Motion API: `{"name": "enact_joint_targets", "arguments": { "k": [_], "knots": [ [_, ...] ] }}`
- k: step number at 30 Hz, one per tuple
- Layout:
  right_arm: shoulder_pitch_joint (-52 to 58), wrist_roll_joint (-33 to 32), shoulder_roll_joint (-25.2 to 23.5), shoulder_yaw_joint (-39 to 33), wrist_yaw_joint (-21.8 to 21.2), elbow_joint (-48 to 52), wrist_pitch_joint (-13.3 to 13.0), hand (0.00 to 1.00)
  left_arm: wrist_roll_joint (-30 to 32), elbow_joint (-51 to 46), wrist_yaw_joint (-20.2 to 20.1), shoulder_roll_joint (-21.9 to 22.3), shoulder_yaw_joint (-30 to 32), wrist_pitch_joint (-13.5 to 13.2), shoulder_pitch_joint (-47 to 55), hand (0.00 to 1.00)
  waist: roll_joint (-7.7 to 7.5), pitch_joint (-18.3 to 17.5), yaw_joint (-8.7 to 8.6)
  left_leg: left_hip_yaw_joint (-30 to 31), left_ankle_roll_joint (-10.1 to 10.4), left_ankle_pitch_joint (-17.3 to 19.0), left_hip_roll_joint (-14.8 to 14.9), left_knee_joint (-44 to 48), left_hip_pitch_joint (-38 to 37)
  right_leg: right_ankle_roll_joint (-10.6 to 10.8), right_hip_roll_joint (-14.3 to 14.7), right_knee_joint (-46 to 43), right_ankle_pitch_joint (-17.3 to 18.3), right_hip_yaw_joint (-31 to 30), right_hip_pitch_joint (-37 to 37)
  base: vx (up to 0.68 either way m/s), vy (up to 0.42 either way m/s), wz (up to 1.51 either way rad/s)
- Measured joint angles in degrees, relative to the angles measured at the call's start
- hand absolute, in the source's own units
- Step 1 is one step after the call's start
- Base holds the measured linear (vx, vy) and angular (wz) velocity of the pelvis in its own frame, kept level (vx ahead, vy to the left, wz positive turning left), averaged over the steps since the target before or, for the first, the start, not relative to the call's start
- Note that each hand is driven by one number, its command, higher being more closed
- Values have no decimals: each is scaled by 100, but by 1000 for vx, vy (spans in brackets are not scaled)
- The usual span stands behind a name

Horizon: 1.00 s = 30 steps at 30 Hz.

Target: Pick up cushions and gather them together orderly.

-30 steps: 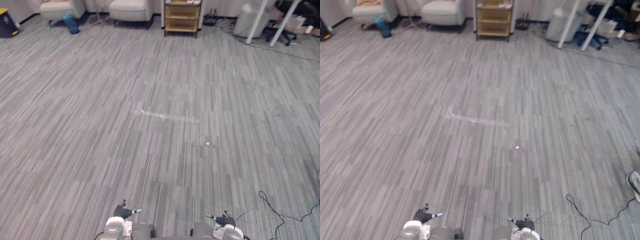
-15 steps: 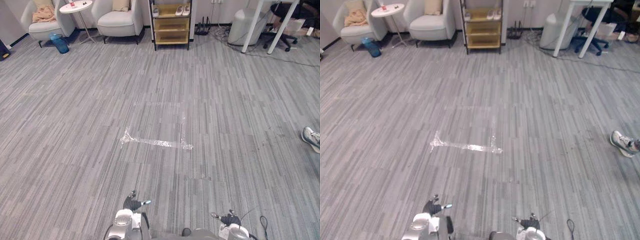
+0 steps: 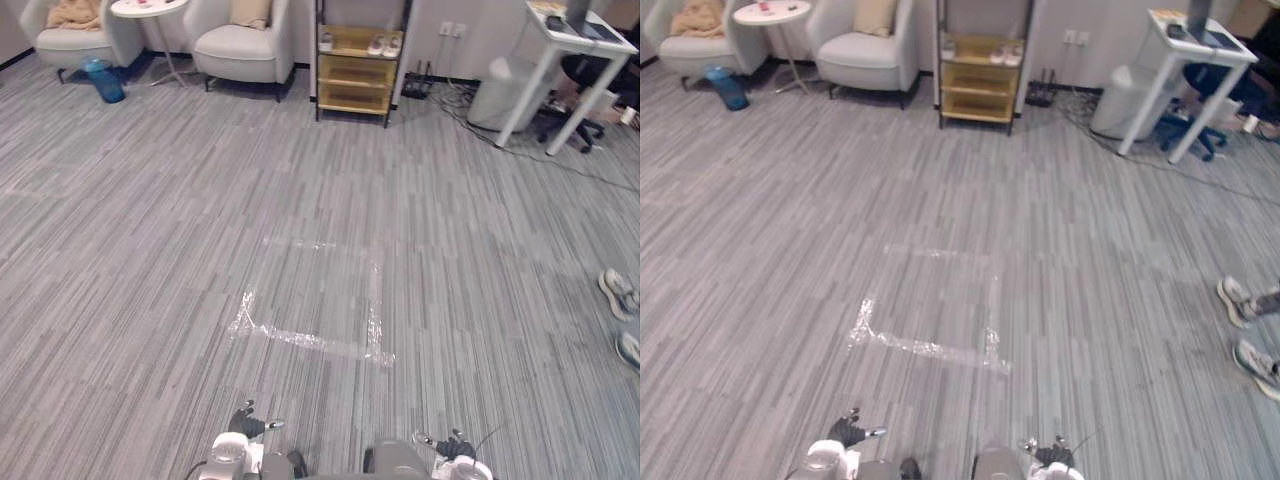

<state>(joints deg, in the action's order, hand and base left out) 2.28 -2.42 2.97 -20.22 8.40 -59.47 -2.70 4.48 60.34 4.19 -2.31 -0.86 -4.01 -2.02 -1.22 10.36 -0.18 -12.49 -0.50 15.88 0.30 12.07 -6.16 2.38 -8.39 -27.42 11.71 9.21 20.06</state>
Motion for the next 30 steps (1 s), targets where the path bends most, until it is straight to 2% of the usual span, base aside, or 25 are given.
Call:
{"name": "enact_joint_targets", "arguments": {
  "k": [1, 2, 3, 4, 5, 6, 7, 8, 9, 10, 12, 13, 15, 16, 17, 18, 19, 20, 22, 23, 24, 26, 28, 29, 30],
  "knots": [
    [1, 3, 22, -14, 2, 1, 2, 0, 2, -1, -3, 45, -24, -1, 2, 0, 51, 35, -10, 92, 103, 71, 59, -98, -171, -14, 66, 671, -358, 13, -5, 611, -207, 79],
    [8, 7, 58, -30, 2, -9, 2, 0, 3, 3, -4, 56, -21, -2, 11, 0, 80, 34, -45, 224, 255, 167, 131, -210, -408, -24, 162, 1044, -1106, 20, -111, 806, -275, 66],
    [23, 8, 105, -105, 1, -30, 5, 0, 5, 24, -5, 109, -3, -2, 13, 0, 283, 51, -44, 341, 318, 192, 270, -305, -615, -286, 308, 802, -1185, 61, -155, 680, -231, 46],
    [-4, 7, 131, -150, -1, -17, 1, 0, 24, 39, -21, 138, 16, -16, 51, 0, 361, 43, -9, 360, 397, 146, 370, -265, -622, -387, 318, 584, -1062, 115, -124, 793, -272, 25],
    [-62, 6, 160, -183, -3, 0, 0, 0, 58, 74, -65, 195, 84, -13, 46, 0, 440, 48, 4, 399, 538, 60, 450, -14, -661, -477, 321, 247, -713, 227, -153, 489, -188, 13],
    [-72, 4, 153, -193, -10, 13, 1, 0, 70, 78, -79, 242, 165, -12, 56, 0, 469, 33, 1, 397, 625, -18, 511, 262, -631, -502, 355, 151, -539, 277, -247, 824, -349, 27],
    [-55, 2, 158, -172, -9, 89, -1, 0, 103, 67, -96, 330, 313, -10, 57, 0, 501, 26, -27, 484, 684, -210, 715, 1440, -304, -545, 426, 197, -296, 407, -619, 456, -212, 25],
    [-27, -3, 145, -123, -9, 166, -3, 0, 105, 31, -106, 363, 396, -6, 58, 0, 506, 26, -34, 554, 649, -412, 812, 2113, -32, -551, 467, 257, -215, 450, -797, 528, -258, 22],
    [26, -8, 56, 68, -5, 314, -20, 0, 105, -141, -107, 441, 505, -5, 103, 0, 514, 40, 24, 621, 582, -1057, 1067, 3593, 597, -620, 590, 507, -68, 461, -1216, 441, -155, -8],
    [23, -11, -8, 147, -3, 415, -19, 0, 104, -262, -111, 466, 507, -13, 125, 0, 519, 64, 67, 566, 446, -923, 1345, 4727, 1110, -688, 760, 704, 35, 402, -1601, 527, -170, -26],
    [-8, -25, -77, 247, 7, 466, -20, 0, 96, -389, -107, 439, 477, -14, 130, 0, 472, 48, 148, 415, 381, -650, 1442, 5197, 1691, -703, 823, 1040, 103, 263, -2117, 403, -72, -39],
    [-14, -26, -105, 265, 1, 462, -18, 0, 95, -424, -106, 432, 441, -23, 125, 0, 459, 48, 169, 313, 343, -522, 1416, 5046, 1873, -700, 820, 1203, 101, 188, -2324, 391, -32, -53],
    [-43, -35, -196, 237, 10, 455, -9, 0, 93, -517, -107, 435, 424, -46, 110, 0, 436, 60, 275, 29, 282, -249, 1252, 3911, 2179, -642, 731, 1518, 124, -3, -2738, 445, 39, -46],
    [-29, -37, -192, 219, 16, 441, 3, 0, 92, -543, -106, 432, 420, -62, 108, 0, 404, 79, 312, 87, 338, -262, 937, 2874, 2262, -546, 610, 1639, 186, -97, -2903, 454, 117, -43],
    [-14, -32, -124, 198, 20, 360, -15, 0, 93, -560, -102, 431, 371, -73, 124, 0, 405, 38, 352, 429, 608, -554, 539, 1263, 2181, -380, 524, 1727, 325, -243, -2937, 343, 128, -54],
    [-15, -30, -54, 228, 17, 287, -14, 0, 92, -546, -103, 430, 339, -74, 156, 0, 474, 0, 374, 587, 677, -704, 493, 711, 2173, -353, 568, 1747, 393, -339, -2956, 361, 208, -73],
    [-85, -19, 6, 263, 22, 116, 13, 0, 79, -501, -101, 384, 255, -90, 190, 0, 574, -29, 405, 819, 529, -1296, 485, 591, 2212, -280, 637, 1711, 590, -541, -3029, 438, 258, -71],
    [-101, 0, -88, 264, 19, 29, 53, 0, 66, -467, -102, 232, 212, -80, 184, 0, 393, -116, 387, 799, 332, -1285, 306, 808, 2211, -136, 474, 1643, 717, -739, -3090, 492, 248, -55],
    [-61, 7, -119, 262, 15, -18, 53, 0, 51, -420, -104, 77, 209, -68, 157, 0, 119, -198, 344, 634, 202, -963, 124, 1011, 2219, -67, 210, 1467, 778, -854, -3093, 527, 159, -24],
    [9, 22, -88, 244, 8, -21, 51, 0, 49, -339, -104, 33, 194, -69, 141, 0, 37, -273, 357, 506, 135, -787, 42, 1111, 2143, -57, 105, 847, 765, -1065, -2859, 519, 154, -19],
    [13, 24, -76, 239, 5, -24, 51, 0, 49, -308, -104, 21, 187, -66, 121, 0, 30, -272, 355, 485, 90, -721, 0, 1101, 2060, -14, 85, 437, 741, -1157, -2700, 477, 174, -12],
    [13, 35, -70, 226, -7, -69, 50, 0, 47, -122, -106, -44, 59, -44, 59, 0, 15, -262, 364, 372, -10, -597, -92, 811, 1558, 591, -4, -1215, 401, -1336, -2051, 497, 150, -13],
    [-1, 135, -68, 236, -80, -97, 49, 0, 47, 12, -105, -127, -136, -8, 55, 0, 88, -229, 337, 375, -63, -547, -149, 330, 821, 411, -100, -2233, 656, -918, -1642, 463, 76, -12],
    [-8, 245, -60, 251, -102, -62, 41, 0, 47, 11, -99, -146, -172, -8, 96, 0, 147, -222, 328, 382, -63, -546, -120, -15, 375, 135, -143, -2232, 837, -412, -1373, 355, 10, -3],
    [-17, 245, -56, 252, -103, -40, 38, 0, 44, 13, -97, -151, -189, -7, 100, 0, 177, -215, 326, 384, -63, -546, -92, -98, 270, 58, -141, -2080, 882, -236, -1282, 337, -14, 5]
  ]
}}
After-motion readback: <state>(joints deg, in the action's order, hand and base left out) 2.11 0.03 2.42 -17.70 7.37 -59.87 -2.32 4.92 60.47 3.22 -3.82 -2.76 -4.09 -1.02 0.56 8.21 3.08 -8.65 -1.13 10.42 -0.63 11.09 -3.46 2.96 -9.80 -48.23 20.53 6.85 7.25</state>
